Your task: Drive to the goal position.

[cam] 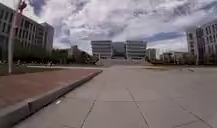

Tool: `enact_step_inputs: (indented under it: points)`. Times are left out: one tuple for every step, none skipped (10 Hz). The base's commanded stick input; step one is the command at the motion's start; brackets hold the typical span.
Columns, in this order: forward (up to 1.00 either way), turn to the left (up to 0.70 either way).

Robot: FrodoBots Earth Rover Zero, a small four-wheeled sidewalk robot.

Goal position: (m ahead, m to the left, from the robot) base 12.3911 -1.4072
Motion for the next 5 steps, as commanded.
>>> enact_step_inputs:
  points:
    - [1.0,0.0]
    - [1.0,0.0]
    - [1.0,0.0]
    - [1.0,0.0]
    - [1.0,0.0]
